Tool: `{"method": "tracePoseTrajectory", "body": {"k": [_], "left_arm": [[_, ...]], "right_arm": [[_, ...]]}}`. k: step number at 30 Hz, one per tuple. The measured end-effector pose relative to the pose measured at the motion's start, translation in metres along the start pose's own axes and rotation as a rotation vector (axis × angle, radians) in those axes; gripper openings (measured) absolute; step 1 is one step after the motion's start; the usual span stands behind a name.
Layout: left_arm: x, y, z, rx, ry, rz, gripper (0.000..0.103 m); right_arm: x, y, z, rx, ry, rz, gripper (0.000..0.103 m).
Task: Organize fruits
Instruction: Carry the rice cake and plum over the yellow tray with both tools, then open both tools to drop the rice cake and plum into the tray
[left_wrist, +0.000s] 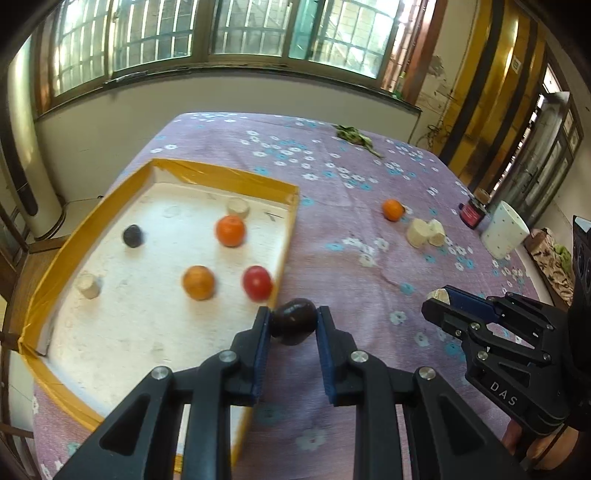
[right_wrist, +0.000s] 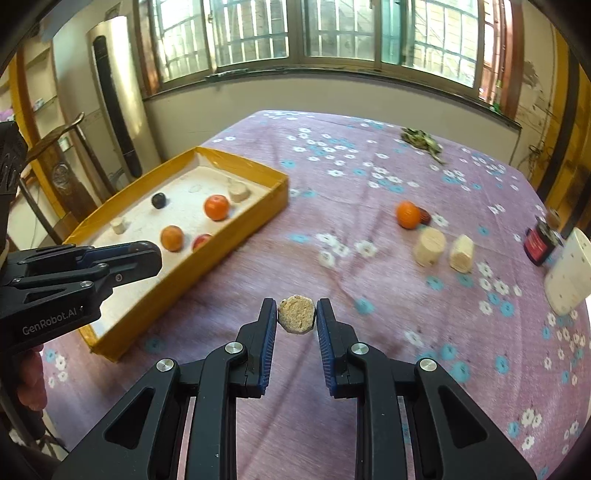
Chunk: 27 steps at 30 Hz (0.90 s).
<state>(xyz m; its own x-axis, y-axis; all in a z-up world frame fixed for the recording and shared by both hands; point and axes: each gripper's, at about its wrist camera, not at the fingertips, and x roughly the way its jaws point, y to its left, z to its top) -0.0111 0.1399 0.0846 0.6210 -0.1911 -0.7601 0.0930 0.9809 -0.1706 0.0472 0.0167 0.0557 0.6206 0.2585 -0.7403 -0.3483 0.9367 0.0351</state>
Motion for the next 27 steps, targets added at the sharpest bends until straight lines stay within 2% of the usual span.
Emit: {"method": "tracePoseTrajectory", "body": {"k": [17, 27], "left_arm": [[-0.016, 0.118, -0.006, -0.170, -0.022, 0.155, 0.027], [-0.004, 0.158, -0.016, -0.216, 0.015, 0.204, 0.027]], "right_arm": [[0.033, 0.100, 0.042, -0.151, -0.010, 0.133, 0.021], [0.072, 0.142, 0.037, -0.201, 0.068, 0.193, 0.021]]}}
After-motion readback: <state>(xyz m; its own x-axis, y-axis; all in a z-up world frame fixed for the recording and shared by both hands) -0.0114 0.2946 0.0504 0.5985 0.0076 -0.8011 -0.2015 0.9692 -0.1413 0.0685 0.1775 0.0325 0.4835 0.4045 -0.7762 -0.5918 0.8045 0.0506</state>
